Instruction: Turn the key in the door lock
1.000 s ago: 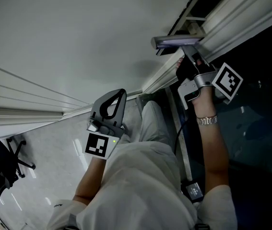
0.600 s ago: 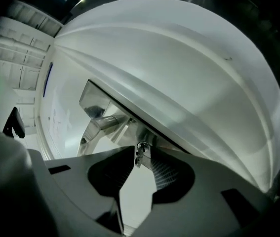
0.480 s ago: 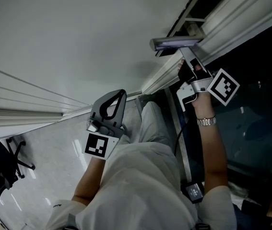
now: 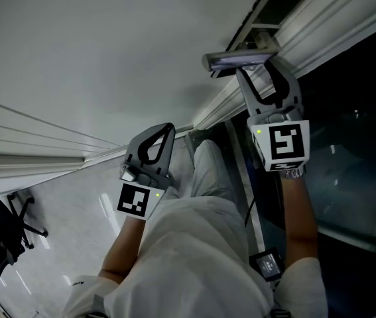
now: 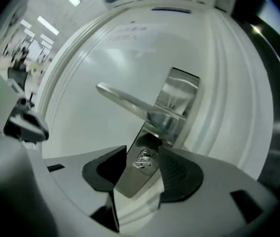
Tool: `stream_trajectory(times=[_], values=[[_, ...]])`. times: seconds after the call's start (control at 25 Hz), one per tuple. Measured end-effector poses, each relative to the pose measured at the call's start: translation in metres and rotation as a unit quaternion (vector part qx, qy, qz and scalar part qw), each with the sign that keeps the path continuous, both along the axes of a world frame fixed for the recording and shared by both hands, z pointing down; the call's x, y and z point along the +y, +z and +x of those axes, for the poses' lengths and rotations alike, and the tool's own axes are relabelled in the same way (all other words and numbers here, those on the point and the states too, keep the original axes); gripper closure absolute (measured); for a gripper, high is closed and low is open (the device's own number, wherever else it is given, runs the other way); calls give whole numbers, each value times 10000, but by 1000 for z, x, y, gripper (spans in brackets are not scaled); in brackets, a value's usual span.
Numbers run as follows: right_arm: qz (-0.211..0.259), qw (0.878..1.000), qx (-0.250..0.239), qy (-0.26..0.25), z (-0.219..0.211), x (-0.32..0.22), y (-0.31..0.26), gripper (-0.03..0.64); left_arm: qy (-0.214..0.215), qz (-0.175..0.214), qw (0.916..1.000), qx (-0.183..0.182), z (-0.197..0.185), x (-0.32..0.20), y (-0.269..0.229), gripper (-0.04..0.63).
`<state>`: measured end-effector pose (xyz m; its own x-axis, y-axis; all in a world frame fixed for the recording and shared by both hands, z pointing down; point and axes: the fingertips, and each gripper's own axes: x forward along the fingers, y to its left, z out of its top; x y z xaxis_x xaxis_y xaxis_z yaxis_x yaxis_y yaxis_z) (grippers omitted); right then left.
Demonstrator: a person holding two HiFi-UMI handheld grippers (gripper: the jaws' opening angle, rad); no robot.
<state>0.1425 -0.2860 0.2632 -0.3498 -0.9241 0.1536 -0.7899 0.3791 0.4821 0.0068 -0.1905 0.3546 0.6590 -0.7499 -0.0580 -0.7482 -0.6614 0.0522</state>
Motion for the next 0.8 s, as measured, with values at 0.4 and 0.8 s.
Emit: stream_trajectory(times=[0.4,0.8], values=[[1026,9169,3796,678,-7,-6,30,439,-53,-41,10000,-12,-7,0,3,592],[1090,9147,3774,954,-2,-19,28,511,-84,-44,10000,10,-12,-3,3,592]])
